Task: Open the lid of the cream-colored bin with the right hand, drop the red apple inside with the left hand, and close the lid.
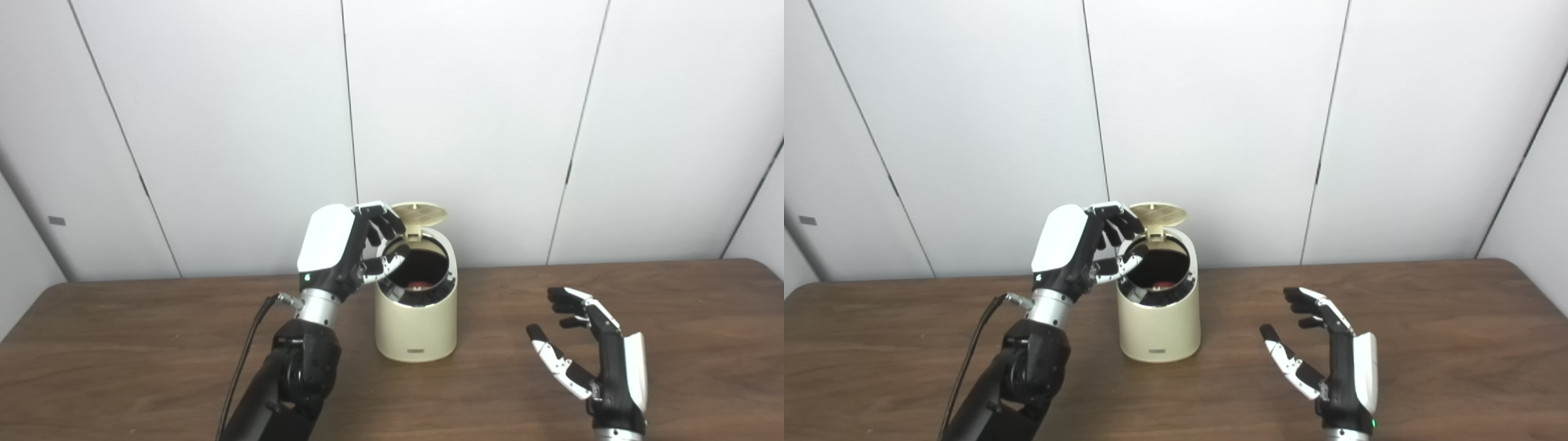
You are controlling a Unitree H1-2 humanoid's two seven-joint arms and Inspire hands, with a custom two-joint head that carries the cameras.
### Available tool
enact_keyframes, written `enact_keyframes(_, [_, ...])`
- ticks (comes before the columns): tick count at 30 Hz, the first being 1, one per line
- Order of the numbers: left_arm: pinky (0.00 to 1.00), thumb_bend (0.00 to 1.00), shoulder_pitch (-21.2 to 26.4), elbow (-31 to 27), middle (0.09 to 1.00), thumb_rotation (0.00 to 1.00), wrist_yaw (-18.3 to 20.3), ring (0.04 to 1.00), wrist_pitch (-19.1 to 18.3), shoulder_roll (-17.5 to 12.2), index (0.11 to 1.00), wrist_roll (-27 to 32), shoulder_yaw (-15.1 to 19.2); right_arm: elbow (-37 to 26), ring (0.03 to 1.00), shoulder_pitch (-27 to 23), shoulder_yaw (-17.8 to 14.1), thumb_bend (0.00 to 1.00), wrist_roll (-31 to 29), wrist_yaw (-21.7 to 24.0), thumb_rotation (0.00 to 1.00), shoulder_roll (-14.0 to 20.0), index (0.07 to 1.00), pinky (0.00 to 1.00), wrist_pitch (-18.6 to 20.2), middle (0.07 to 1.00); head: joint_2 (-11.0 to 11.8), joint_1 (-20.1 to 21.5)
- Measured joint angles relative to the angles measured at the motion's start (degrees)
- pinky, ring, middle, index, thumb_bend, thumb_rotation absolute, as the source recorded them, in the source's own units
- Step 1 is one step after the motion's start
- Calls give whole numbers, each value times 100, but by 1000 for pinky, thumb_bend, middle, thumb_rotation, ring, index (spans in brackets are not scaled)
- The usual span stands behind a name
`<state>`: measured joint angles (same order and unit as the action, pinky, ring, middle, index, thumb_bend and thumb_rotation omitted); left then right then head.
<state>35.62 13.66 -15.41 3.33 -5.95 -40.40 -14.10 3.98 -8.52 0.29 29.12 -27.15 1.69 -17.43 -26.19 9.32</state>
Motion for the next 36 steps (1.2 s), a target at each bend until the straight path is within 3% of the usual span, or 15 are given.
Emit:
enact_keyframes(4, [336,475,-56,-69,492,0,-26,427,98,-9,511,42,46,1,650,-1,7,276,10,-1,315,-5,664,550,-1,672,-9,9])
enact_keyframes(8, [293,494,-284,-263,485,0,-230,415,526,-44,506,146,201,4,664,-5,18,271,18,0,360,-6,681,567,-8,692,0,0])
enact_keyframes(12, [278,510,-591,-457,468,0,-117,350,733,-73,489,733,480,-20,697,3,53,284,-88,93,480,10,707,612,-8,716,9,-9])
enact_keyframes(15, [347,487,-874,-559,453,78,230,407,999,-227,485,1457,640,-26,711,1,95,314,-106,168,585,33,727,631,-19,731,-9,-26])
enact_keyframes(16, [385,422,-963,-604,485,353,333,448,1101,-270,520,1700,691,-33,708,2,101,330,-103,170,596,46,725,628,-34,728,-17,-35])
enact_keyframes(17, [429,386,-1079,-672,525,555,465,494,1163,-319,561,1946,771,-33,702,-2,107,347,-92,165,591,55,718,616,-91,722,-18,-35])
enact_keyframes(18, [443,374,-1199,-794,538,624,569,510,1164,-363,575,2173,821,-34,700,-6,114,353,-74,148,589,59,715,612,-167,720,-26,-44])
enact_keyframes(22, [493,392,-1635,-1058,593,640,899,561,1271,-506,606,2683,1050,-29,690,-8,89,398,-32,-47,534,106,721,591,-569,718,-26,-53])
enact_keyframes(25, [517,403,-1913,-1097,611,664,996,585,1284,-601,621,2767,1169,-47,701,-9,67,452,24,-64,658,117,738,599,-603,731,-35,-53])
enact_keyframes(29, [511,347,-2156,-1121,610,576,1077,589,1305,-645,611,2784,1332,-497,771,139,72,551,354,319,824,262,791,672,-210,794,-26,-9])
enact_keyframes(33, [521,350,-2323,-1144,612,540,1108,592,1303,-622,611,2787,1394,-1533,850,16,142,580,504,1231,885,529,856,756,655,870,-18,17])
enact_keyframes(36, [528,338,-2379,-1151,631,591,1144,610,1300,-545,627,2784,1389,-2133,922,-404,310,695,681,2125,973,812,916,838,1317,928,-9,18])
